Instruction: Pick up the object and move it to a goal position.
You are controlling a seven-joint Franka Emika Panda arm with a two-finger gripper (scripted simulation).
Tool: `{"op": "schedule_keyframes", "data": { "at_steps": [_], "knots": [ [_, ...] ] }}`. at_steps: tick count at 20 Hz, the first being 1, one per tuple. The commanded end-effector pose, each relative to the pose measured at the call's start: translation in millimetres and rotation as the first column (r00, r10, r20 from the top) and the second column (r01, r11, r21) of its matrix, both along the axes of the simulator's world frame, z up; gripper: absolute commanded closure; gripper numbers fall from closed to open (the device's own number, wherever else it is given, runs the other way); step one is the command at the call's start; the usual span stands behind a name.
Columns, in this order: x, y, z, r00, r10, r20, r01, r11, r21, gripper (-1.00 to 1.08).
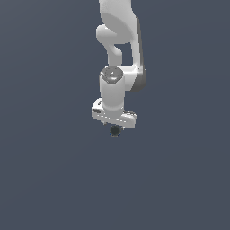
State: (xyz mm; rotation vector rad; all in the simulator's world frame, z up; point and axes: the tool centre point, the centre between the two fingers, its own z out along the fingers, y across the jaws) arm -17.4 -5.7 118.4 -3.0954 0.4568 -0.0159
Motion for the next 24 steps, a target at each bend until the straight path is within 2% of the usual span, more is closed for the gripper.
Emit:
{"op": "schedule_keyframes", "data": {
  "at_steps": [1,12,24],
  "knots": [
    [-6.5,2.2,-14.3,0.998,-0.058,-0.004,0.058,0.998,-0.001,-0.92],
    [-26.0,6.7,-50.8,0.977,-0.212,-0.011,0.212,0.977,-0.01,-0.92],
    [-28.4,7.3,-65.9,0.974,-0.225,-0.012,0.225,0.974,-0.011,-0.92]
  ]
}}
